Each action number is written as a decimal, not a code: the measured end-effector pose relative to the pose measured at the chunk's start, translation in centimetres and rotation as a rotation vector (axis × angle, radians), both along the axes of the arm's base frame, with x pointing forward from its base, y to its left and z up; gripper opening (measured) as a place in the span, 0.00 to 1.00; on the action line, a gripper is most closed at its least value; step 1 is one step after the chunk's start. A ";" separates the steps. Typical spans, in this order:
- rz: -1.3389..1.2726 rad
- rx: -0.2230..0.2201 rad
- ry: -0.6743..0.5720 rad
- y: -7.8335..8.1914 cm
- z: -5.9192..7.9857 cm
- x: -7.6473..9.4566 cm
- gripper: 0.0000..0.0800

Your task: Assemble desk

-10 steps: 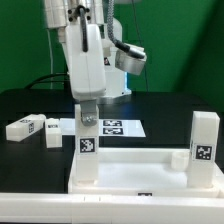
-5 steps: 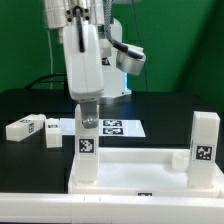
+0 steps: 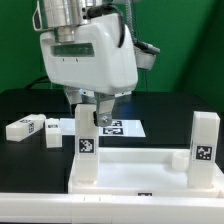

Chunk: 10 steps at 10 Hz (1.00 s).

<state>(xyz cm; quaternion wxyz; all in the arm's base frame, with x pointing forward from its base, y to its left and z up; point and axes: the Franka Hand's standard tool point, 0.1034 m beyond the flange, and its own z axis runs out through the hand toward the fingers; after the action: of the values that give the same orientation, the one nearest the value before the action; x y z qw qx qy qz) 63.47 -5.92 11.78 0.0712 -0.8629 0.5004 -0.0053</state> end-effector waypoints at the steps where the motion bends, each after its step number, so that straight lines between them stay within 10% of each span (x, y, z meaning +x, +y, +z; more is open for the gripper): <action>1: 0.040 -0.003 -0.005 0.0 0.0 0.0 0.81; 10: 0.848 -0.136 -0.038 -0.1 -0.2 -0.1 0.81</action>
Offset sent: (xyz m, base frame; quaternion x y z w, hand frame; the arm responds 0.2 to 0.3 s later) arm 0.0031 -0.0106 0.0018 -0.0844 0.0468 -0.3212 0.9421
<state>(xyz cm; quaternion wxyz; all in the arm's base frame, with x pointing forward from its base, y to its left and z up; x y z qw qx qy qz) 63.32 -6.05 11.60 0.0191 -0.9947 0.0983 -0.0245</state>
